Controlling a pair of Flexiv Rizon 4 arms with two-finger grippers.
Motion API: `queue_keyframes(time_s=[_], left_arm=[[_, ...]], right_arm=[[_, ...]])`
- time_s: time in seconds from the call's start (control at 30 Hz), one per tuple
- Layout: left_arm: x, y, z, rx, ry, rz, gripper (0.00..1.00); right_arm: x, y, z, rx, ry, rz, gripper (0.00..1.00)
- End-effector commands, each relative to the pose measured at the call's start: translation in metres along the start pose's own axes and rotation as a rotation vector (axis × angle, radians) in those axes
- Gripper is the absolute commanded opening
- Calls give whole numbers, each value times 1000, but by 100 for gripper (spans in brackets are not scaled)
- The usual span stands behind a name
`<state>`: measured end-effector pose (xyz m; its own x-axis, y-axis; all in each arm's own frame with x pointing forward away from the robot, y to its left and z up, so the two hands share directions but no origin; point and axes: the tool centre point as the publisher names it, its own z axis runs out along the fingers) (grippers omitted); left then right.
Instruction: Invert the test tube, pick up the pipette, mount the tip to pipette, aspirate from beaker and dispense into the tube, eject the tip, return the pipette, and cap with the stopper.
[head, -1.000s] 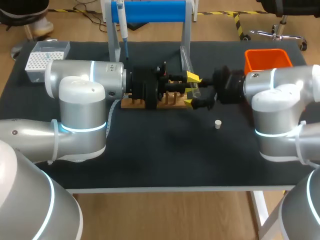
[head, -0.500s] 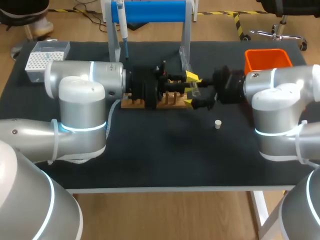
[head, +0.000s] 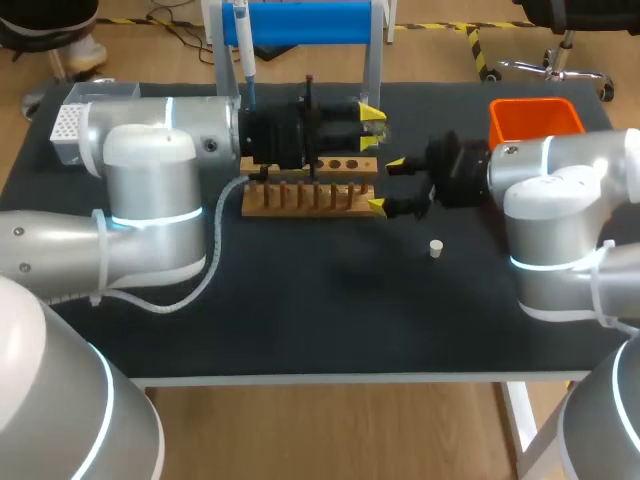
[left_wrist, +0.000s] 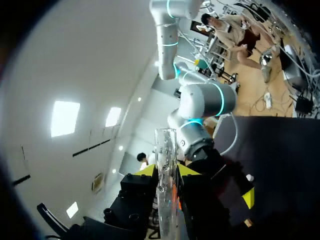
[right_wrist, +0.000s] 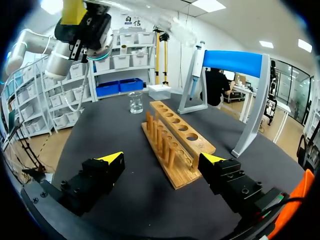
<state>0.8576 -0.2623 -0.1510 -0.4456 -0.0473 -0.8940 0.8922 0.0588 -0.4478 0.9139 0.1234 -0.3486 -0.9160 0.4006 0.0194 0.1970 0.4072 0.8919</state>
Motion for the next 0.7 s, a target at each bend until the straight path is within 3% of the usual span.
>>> queue_keyframes(time_s=[0.03, 0.17, 0.37, 0.7], left_arm=[[0, 6, -7, 11, -30, -130, 0], [3, 10, -12, -11, -33, -235, 0], [1, 11, -17, -3, -58, -318, 0], [-1, 9, -17, 5, -39, -311, 0]], right_arm=[[0, 0, 0, 1, 0, 0, 100], [0, 0, 0, 1, 0, 0, 100], [0, 0, 0, 1, 0, 0, 100], [0, 0, 0, 1, 0, 0, 100]])
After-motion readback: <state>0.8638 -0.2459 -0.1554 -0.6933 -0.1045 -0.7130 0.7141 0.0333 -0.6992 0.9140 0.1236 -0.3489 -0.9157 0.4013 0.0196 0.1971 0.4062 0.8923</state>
